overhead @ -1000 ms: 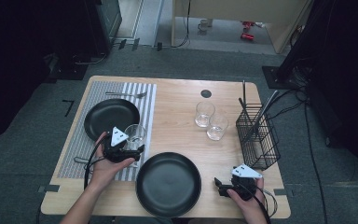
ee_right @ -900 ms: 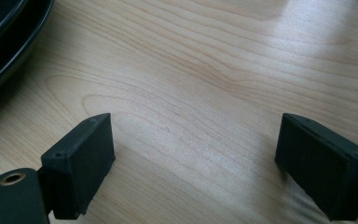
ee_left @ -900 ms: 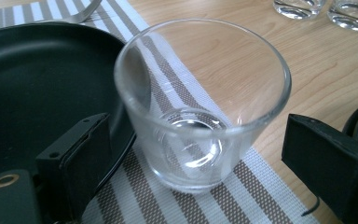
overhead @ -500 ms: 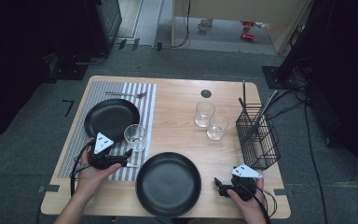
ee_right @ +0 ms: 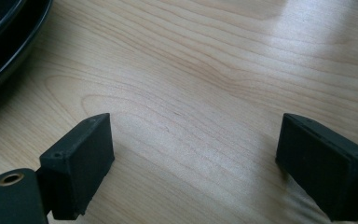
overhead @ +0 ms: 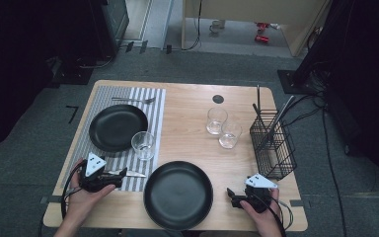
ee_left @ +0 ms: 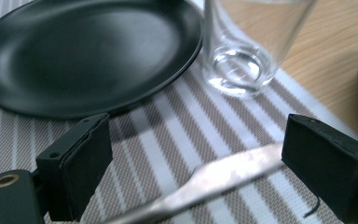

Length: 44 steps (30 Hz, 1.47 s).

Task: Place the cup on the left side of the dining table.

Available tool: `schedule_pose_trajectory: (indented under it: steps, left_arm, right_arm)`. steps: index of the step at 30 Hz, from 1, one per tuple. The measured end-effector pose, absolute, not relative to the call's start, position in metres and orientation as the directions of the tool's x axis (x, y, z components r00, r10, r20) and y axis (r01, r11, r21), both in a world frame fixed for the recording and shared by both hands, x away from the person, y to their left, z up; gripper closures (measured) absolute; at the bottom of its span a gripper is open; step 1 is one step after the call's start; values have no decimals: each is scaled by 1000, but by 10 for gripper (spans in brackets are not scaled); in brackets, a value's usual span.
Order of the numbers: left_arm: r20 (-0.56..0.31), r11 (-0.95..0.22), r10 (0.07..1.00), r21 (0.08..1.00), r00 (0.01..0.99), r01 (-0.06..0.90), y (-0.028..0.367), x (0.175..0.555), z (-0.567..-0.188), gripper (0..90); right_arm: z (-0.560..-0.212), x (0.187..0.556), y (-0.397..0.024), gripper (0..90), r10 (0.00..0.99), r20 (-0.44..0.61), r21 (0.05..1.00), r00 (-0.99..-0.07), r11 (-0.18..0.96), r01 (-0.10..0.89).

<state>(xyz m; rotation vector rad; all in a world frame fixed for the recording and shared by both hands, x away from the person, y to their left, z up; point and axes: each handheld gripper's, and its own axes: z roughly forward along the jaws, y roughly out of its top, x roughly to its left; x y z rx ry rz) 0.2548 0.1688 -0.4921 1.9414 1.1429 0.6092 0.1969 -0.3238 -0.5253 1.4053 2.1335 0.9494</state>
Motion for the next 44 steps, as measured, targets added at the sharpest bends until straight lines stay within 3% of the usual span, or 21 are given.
schedule_pose_trajectory:
  steps: [24, 44]
  left_arm:
    - [24, -213, 958, 726, 285, 654, 236, 227, -517, 89]
    - [5, -198, 960, 722, 281, 663, 238, 227, -518, 89]
  right_arm:
    - [-525, 197, -324, 110, 917, 27, 730, -398, 254, 634]
    - [-525, 197, -322, 111, 924, 26, 730, -381, 243, 639]
